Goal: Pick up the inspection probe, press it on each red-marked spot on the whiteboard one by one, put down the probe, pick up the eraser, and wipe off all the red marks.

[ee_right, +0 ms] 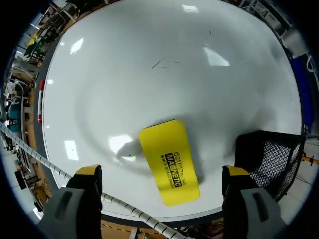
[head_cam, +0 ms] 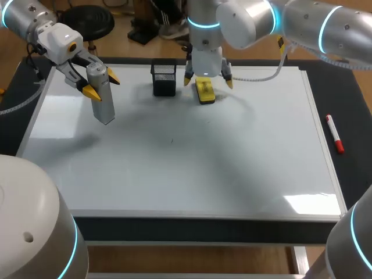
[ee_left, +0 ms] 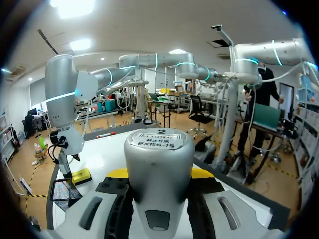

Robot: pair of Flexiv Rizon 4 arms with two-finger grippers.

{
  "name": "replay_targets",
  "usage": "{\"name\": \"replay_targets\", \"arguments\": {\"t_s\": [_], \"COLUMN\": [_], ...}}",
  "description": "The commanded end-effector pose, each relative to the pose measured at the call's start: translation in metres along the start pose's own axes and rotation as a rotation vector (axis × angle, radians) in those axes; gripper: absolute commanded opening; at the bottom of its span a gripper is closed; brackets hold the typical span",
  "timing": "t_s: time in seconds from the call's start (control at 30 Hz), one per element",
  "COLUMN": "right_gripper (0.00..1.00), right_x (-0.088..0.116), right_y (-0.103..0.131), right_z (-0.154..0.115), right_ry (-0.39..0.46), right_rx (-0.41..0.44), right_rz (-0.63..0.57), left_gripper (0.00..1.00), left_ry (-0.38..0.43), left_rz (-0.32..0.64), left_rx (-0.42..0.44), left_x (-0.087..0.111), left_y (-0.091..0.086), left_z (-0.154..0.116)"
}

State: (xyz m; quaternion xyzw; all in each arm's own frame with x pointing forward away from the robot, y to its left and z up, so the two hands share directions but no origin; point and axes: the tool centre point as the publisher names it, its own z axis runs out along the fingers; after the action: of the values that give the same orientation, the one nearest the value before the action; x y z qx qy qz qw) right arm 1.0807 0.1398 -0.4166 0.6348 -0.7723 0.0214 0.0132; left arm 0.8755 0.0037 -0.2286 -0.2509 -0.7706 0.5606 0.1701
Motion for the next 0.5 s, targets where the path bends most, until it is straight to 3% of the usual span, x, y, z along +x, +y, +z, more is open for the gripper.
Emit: {"name": "replay_targets", "arguments": {"t_s": [0.03, 0.3, 0.5], "right_gripper": [1.00, 1.00, 1.00], "right_x": [0.019, 0.036, 0.038], "right_y": [0.003, -0.005, -0.014], "right_z": [-0.013, -0.030, -0.047], "right_ry": [-0.022, -0.061, -0.072], "right_rx": [0.005, -0.009, -0.030], "right_rz": [0.057, 0.266, 0.388], "left_gripper": [0.00, 0.00, 0.00], "left_ry": [0.001, 0.001, 0.001], "left_rz": [-0.001, -0.001, -0.001], "left_rx": [-0.002, -0.002, -0.002], "left_x": [0.000, 0.000, 0.000], "left_y": [-0.002, -0.002, -0.002], "left_z": [0.000, 0.000, 0.000]}}
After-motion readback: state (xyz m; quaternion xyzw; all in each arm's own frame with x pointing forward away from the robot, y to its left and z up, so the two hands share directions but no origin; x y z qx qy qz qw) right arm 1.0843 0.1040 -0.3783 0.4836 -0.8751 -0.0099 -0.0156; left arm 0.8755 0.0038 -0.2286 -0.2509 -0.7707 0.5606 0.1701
